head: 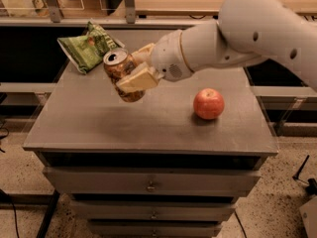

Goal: Knock orange can over

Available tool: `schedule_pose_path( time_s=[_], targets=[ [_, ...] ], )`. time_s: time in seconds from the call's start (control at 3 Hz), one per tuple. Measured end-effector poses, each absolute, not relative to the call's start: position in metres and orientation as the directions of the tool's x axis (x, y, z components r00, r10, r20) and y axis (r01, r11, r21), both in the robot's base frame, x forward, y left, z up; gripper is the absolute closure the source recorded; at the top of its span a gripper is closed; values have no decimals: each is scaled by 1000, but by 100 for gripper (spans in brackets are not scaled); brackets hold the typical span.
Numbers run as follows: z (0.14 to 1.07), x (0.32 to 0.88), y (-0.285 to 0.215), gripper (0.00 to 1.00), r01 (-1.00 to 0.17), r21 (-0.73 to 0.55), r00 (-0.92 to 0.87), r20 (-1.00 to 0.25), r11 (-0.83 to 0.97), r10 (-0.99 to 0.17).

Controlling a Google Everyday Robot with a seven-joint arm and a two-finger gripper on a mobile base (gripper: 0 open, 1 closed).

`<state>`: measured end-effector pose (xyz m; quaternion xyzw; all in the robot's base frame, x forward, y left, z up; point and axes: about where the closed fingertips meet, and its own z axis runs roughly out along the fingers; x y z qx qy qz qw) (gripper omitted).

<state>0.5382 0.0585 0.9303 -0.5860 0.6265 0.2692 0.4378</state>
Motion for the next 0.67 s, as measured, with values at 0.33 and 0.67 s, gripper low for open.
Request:
schedule_pose_path(
  time_s=[0.33, 0.67],
  targets=[
    [951, 551, 48, 75, -974, -182, 51, -755, 135, -654],
    [938, 569, 47, 80, -985, -145, 15, -611, 93, -791]
  ],
)
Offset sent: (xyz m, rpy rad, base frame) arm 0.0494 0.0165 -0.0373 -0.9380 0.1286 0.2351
